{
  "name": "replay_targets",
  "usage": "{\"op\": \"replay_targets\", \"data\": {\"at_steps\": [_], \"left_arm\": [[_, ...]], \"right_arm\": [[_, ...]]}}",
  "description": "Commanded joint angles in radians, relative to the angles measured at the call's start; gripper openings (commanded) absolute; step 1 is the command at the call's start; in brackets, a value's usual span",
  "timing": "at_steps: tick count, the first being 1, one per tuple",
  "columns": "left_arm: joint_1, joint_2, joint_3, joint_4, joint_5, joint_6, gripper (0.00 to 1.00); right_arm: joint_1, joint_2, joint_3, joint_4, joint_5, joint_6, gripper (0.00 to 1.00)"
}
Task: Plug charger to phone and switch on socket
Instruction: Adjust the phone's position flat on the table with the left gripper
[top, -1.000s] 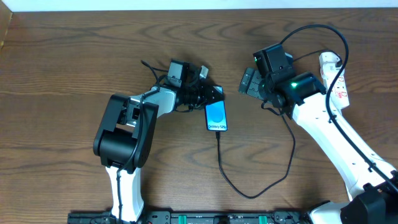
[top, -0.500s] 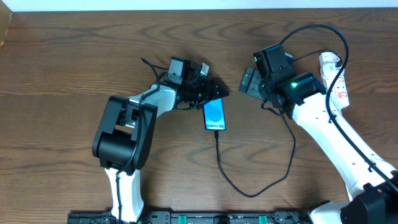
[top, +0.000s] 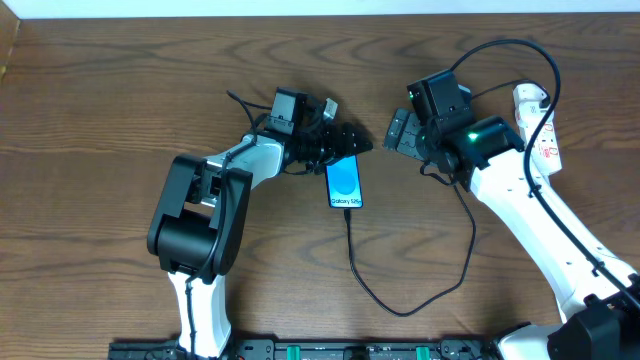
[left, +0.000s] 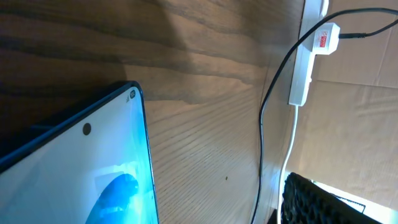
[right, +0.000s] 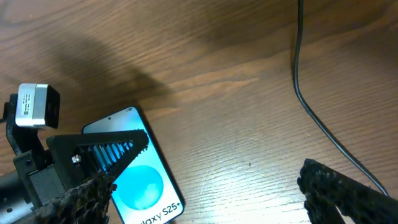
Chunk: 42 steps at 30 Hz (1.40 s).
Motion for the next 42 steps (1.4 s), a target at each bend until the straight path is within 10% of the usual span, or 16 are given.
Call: {"op": "replay_targets", "data": {"at_steps": [1, 42], "left_arm": [[-0.016, 0.026, -0.008, -0.047, -0.145, -0.003, 0.88], [-0.051, 0.026, 0.075, -0.354, -0.433, -0.104, 0.88]], "right_arm": [[-0.003, -0.023, 0.007, -0.003, 0.021, 0.010, 0.94], [-0.003, -0.023, 0.007, -0.004, 0.024, 0.010, 0.94]]}}
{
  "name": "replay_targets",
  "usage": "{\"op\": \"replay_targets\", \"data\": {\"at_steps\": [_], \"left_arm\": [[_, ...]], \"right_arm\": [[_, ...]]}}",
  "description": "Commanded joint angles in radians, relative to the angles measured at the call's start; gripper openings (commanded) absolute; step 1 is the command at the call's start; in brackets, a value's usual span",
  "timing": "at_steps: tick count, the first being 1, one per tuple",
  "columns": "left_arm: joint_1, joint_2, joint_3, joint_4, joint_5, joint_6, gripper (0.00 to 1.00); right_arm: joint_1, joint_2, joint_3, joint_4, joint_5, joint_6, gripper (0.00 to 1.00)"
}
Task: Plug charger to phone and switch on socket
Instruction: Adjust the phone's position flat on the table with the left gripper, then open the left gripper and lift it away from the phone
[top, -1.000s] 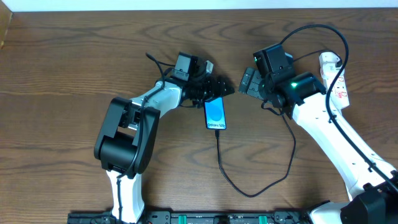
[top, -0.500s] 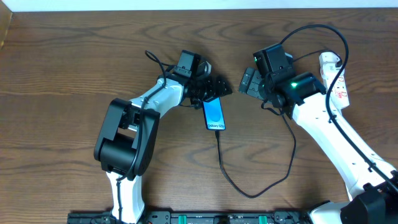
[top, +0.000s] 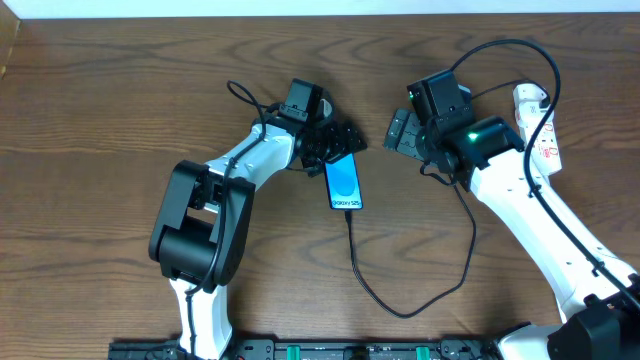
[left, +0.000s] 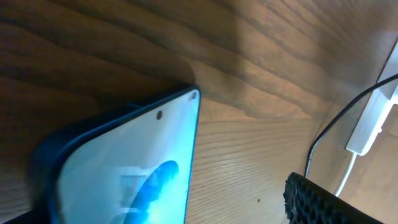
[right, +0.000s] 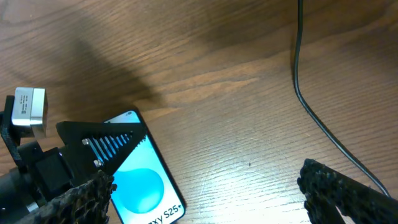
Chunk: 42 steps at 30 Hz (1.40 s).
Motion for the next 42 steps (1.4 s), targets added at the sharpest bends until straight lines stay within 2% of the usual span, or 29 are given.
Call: {"op": "replay_targets", "data": {"at_steps": [1, 42], "left_arm": [[0.003, 0.061, -0.043, -0.035, -0.121, -0.008, 0.88], [0.007, 0.055, -0.043, -0.090, -0.170, 0.011, 0.88]], "right_arm": [[-0.003, -0.023, 0.007, -0.003, 0.024, 0.010, 0.94], [-0.003, -0.023, 0.007, -0.004, 0.024, 0.009, 0.94]]}}
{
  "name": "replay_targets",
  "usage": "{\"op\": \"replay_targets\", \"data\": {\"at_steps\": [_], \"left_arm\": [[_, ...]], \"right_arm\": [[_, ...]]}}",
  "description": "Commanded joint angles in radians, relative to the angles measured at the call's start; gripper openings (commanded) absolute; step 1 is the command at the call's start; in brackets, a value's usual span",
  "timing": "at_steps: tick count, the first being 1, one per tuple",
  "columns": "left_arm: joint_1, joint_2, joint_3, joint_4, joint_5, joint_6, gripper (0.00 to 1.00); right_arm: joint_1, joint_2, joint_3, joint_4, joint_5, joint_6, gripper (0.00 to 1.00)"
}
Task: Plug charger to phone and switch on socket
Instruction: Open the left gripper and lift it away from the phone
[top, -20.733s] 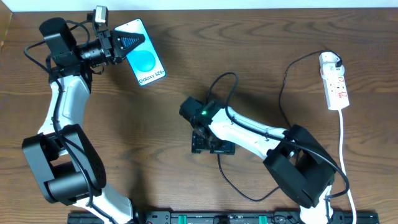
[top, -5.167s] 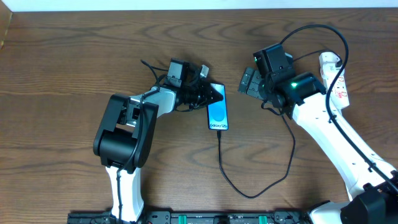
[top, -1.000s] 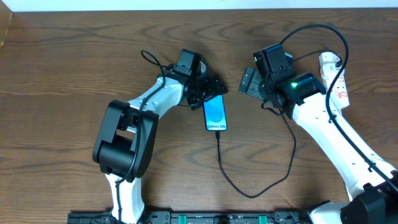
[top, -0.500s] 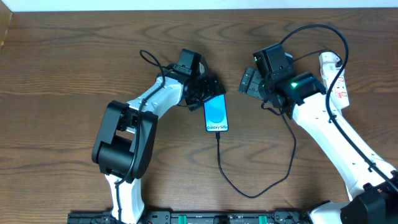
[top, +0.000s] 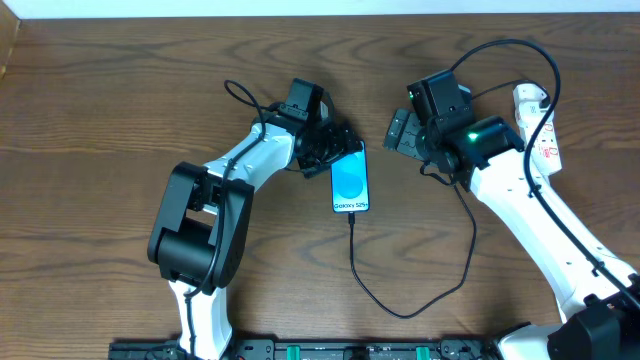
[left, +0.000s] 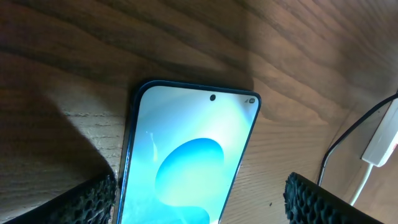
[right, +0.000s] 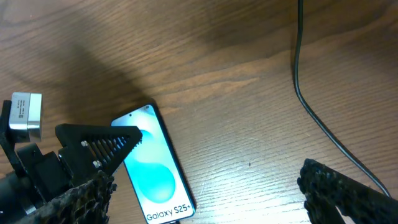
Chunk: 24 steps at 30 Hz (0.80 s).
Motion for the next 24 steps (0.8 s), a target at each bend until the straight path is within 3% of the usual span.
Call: {"op": "replay_targets", "data": {"at_steps": [1, 5, 12, 18, 24], "left_arm": [[0.013, 0.059, -0.050, -0.042, -0.113, 0.029, 0.88], [0.036, -0.001, -0.050, -0.079, -0.149, 0.084, 0.88], [0.079, -0.271, -0.050, -0.216, -0.306, 0.276, 0.88], [0.082, -0.514, -0.050, -0.367, -0.505, 0.296, 0.88], [0.082, -0.666, -0.050, -0.399, -0.534, 0.295, 0.88]], "right_arm": [[-0.003, -0.023, 0.007, -0.004, 0.024, 0.009, 0.94], [-0.003, -0.023, 0.007, -0.003, 0.023, 0.010, 0.95], [-0.003, -0.023, 0.007, -0.003, 0.023, 0.010, 0.95], [-0.003, -0.023, 0.007, -0.003, 0.023, 0.010, 0.96], [-0.003, -0.023, 0.007, -0.003, 0.023, 0.010, 0.96]]}}
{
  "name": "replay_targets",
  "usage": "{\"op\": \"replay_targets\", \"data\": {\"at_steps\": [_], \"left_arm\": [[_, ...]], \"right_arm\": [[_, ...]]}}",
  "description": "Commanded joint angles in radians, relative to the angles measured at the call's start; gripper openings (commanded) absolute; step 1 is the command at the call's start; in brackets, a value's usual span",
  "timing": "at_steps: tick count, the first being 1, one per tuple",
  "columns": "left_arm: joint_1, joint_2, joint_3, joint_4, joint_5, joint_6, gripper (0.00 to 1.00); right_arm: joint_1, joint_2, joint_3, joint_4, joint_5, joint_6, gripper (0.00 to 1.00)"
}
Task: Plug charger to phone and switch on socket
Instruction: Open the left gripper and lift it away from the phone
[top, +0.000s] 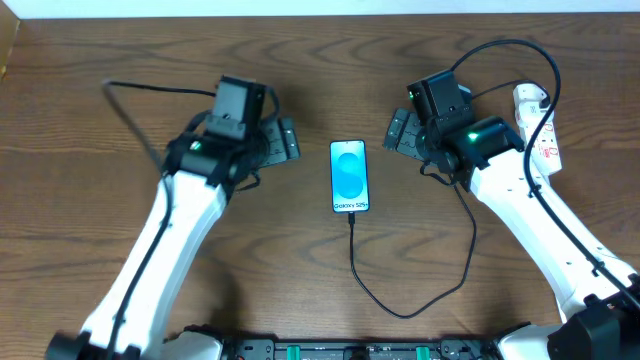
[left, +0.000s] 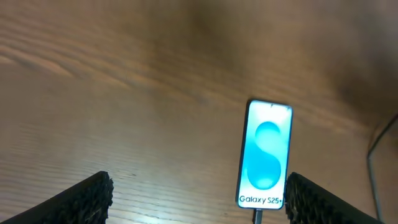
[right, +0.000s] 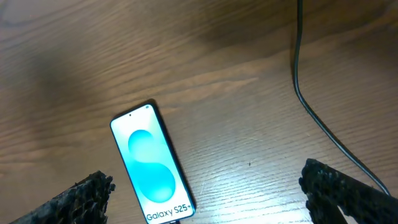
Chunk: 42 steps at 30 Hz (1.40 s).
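Observation:
The phone (top: 349, 177) lies flat in the table's middle with its screen lit, also seen in the left wrist view (left: 266, 154) and the right wrist view (right: 152, 162). A black charger cable (top: 353, 250) is plugged into its near end and loops right toward the white power strip (top: 545, 140). The strip's switch state cannot be read. My left gripper (top: 283, 140) hangs open to the left of the phone, nothing between its fingers (left: 81, 199). My right gripper (top: 400, 131) hangs open to the right of the phone, also bare (right: 205, 202).
The cable's slack loop (top: 405, 310) lies on the wood near the front edge. A further stretch of cable (right: 311, 112) runs under the right arm. The right arm covers part of the power strip at the table's right edge.
My left gripper was around the phone's far end; now it is raised and well to the phone's left. The phone lies where it was. The right arm has not moved.
The phone lay slightly tilted, cable plugged in, with my left gripper down at its far end. It stayed so at the second moment. Then the phone lay straight and a little further right, open fingers beside it. Now the left gripper is away.

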Motion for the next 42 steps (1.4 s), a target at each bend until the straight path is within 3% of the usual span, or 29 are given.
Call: {"op": "replay_targets", "data": {"at_steps": [1, 42], "left_arm": [[0.002, -0.055, 0.004, -0.007, -0.064, 0.025, 0.88], [0.002, -0.077, 0.004, -0.007, -0.064, 0.025, 0.88]], "right_arm": [[-0.003, -0.023, 0.007, -0.002, 0.023, 0.007, 0.96], [-0.003, -0.023, 0.007, -0.027, 0.023, -0.039, 0.98]]}}
